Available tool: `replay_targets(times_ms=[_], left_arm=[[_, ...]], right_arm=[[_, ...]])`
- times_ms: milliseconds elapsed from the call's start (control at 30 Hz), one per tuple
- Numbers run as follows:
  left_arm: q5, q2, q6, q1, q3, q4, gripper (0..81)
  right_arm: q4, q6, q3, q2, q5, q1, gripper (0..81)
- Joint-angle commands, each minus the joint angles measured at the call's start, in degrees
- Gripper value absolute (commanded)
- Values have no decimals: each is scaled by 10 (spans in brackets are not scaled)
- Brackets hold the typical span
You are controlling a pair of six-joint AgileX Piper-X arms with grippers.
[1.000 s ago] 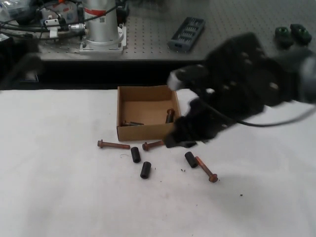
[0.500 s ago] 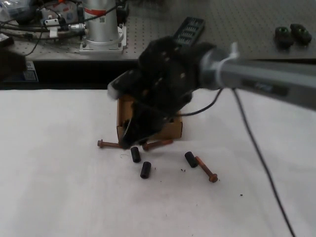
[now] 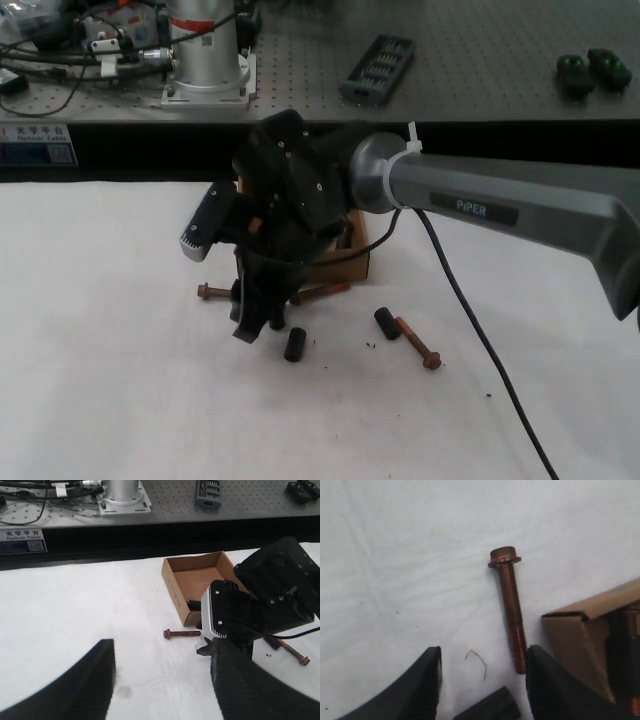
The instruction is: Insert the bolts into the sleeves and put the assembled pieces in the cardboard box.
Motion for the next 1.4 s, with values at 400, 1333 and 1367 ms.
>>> replay_targets(times_ms=[400,1333,1367], left_arm=[[-4,-12,13,2,-4,54,417],[1,-12,-5,2,-4,70,417],[1,-12,-5,2,-4,67,417]], right_arm=[[-53,-28,-28,17,1,-1,346],[-15,25,-75,48,-59,6,346],[-15,25,-75,48,-59,6,346]])
